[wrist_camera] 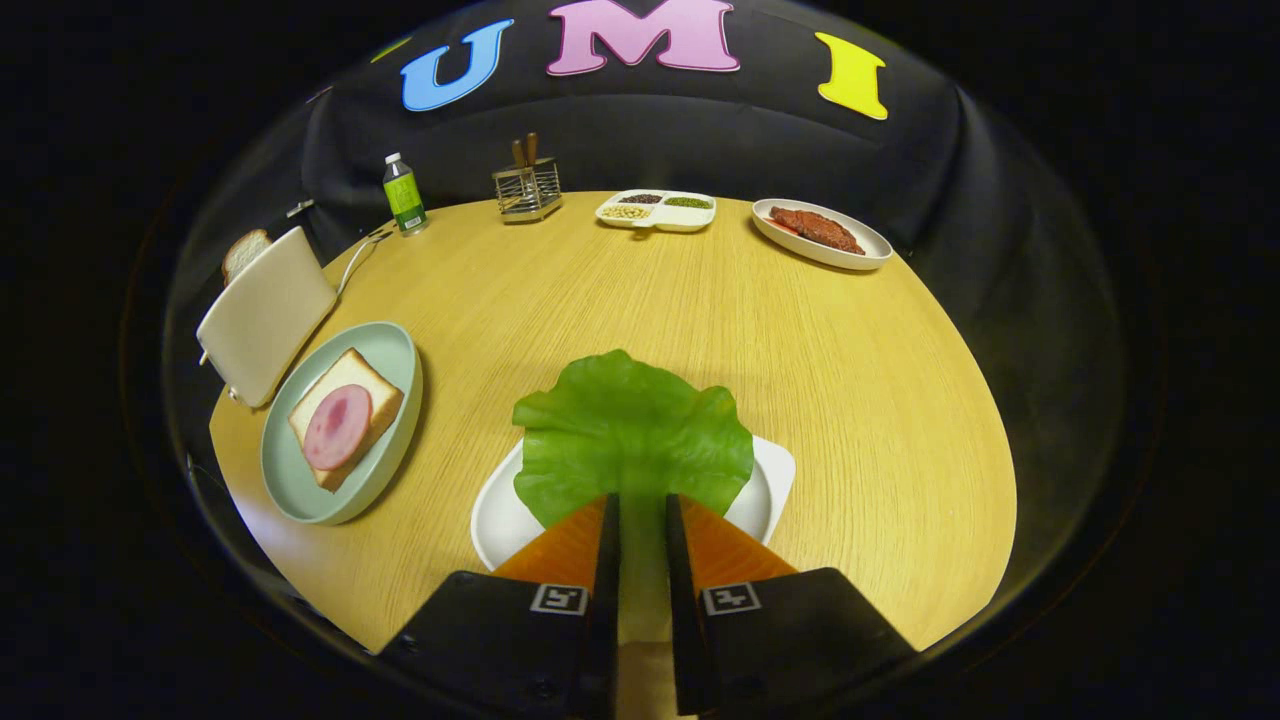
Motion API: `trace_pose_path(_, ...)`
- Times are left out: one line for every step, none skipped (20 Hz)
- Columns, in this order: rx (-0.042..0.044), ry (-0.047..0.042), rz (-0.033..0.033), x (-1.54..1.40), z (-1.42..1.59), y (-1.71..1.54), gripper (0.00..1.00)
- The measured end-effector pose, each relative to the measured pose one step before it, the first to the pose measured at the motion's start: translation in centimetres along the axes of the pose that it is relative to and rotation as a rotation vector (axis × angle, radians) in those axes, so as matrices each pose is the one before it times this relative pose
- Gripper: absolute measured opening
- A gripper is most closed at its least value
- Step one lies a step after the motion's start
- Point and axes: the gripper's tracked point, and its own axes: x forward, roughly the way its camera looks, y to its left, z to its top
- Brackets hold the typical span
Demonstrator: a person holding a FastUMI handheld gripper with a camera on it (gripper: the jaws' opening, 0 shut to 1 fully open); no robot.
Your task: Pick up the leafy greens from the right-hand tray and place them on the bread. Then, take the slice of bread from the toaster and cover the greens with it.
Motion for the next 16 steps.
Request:
trace_pose_path(-0.00744, 0.01076, 0.00446, 0.025, -0.021, -0.038, 0.19)
trace_pose_path(-0.00038, 0.01230, 0.00624, -0.005, -0.066, 0.103, 0.19)
trace_pose_path(0.00085, 0.01577, 0.00652, 0.010, -0.147, 0.116, 0.13)
trace_pose_path(-0.00123, 0.01176, 0.00493, -0.116, 0.121, 0.137, 0.12)
trace_pose_path(-0.00007, 0.01403, 0.00190, 0.115, 0.044, -0.094, 0.09)
trace_pose_path(0.00346, 0.01372, -0.00015, -0.324, 0.027, 0.023, 0.09)
trace_pose_path(0.00305, -0.01010, 0.00216, -0.557, 0.600, 0.140, 0.09)
trace_pose_path(-0.00694, -0.01757, -0.00677, -0.415, 0.757, -0.043, 0.09)
trace_pose_path(-0.01460, -0.01374, -0.00808, -0.668, 0.813, 0.039, 0.09)
trace_pose_path(-0.01582, -0.01634, -0.00793, -0.798, 0.786, 0.082, 0.09)
trace_pose_path(-0.01171, -0.01922, -0.00104, -0.803, 1.020, 0.292, 0.09)
trace_pose_path(-0.00692, -0.02041, 0.00033, -0.829, 1.011, 0.388, 0.09)
trace_pose_path(-0.00066, -0.01884, 0.00536, -0.800, 1.018, 0.480, 0.09)
trace_pose_path(0.00681, -0.01651, 0.01166, -0.771, 0.864, 0.731, 0.09)
trace_pose_path(0.00999, -0.01229, 0.00859, -0.712, 0.872, 0.683, 0.09)
trace_pose_path(0.00634, -0.01203, 0.00423, -0.642, 0.723, 0.572, 0.09)
